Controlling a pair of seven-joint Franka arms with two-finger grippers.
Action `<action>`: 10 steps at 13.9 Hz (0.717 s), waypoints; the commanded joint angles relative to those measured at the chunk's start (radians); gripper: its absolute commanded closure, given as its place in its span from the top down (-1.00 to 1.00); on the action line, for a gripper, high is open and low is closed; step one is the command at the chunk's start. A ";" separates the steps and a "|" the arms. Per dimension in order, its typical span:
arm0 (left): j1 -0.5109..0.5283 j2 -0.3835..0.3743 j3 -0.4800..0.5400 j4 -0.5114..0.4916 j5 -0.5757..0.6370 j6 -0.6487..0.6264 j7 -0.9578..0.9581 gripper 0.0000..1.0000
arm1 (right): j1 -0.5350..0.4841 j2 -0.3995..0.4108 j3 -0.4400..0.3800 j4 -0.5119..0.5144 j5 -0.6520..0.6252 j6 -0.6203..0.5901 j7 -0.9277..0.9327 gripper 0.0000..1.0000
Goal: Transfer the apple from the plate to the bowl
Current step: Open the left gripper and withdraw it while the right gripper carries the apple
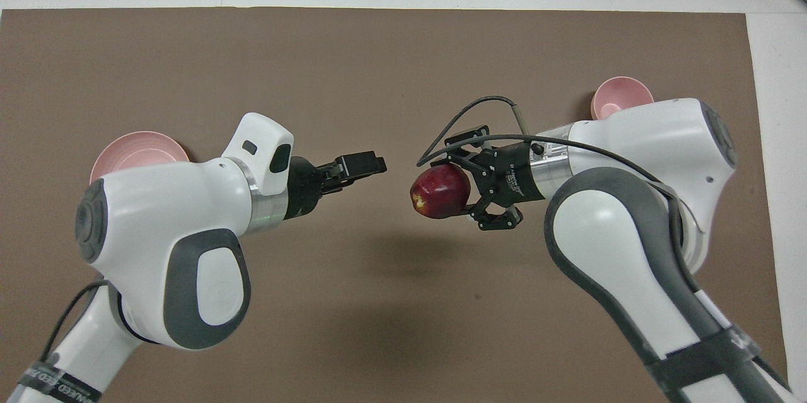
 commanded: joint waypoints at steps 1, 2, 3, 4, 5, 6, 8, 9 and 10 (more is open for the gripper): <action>0.087 -0.016 -0.002 0.008 0.171 -0.152 0.071 1.00 | -0.068 -0.019 0.001 0.034 -0.092 -0.092 -0.104 -1.00; 0.120 -0.016 -0.003 0.013 0.245 -0.204 0.108 1.00 | -0.088 -0.018 0.001 0.051 -0.128 -0.111 -0.141 -1.00; 0.145 -0.016 -0.002 0.019 0.317 -0.255 0.140 1.00 | -0.099 -0.018 0.001 0.058 -0.176 -0.117 -0.184 -1.00; 0.170 -0.010 -0.003 0.045 0.394 -0.299 0.156 1.00 | -0.108 -0.018 0.000 0.058 -0.223 -0.119 -0.226 -1.00; 0.188 0.005 -0.002 0.079 0.493 -0.347 0.156 1.00 | -0.128 -0.018 0.000 0.058 -0.252 -0.119 -0.271 -1.00; 0.199 0.016 -0.002 0.120 0.584 -0.384 0.156 1.00 | -0.149 -0.016 0.000 0.058 -0.264 -0.119 -0.331 -1.00; 0.239 0.027 0.000 0.189 0.635 -0.450 0.157 1.00 | -0.186 -0.009 -0.002 0.058 -0.304 -0.113 -0.429 -1.00; 0.256 0.025 0.000 0.217 0.637 -0.477 0.157 1.00 | -0.209 -0.007 -0.002 0.058 -0.321 -0.107 -0.480 -1.00; 0.272 0.024 0.000 0.249 0.637 -0.514 0.160 1.00 | -0.223 -0.005 -0.002 0.056 -0.333 -0.102 -0.534 -1.00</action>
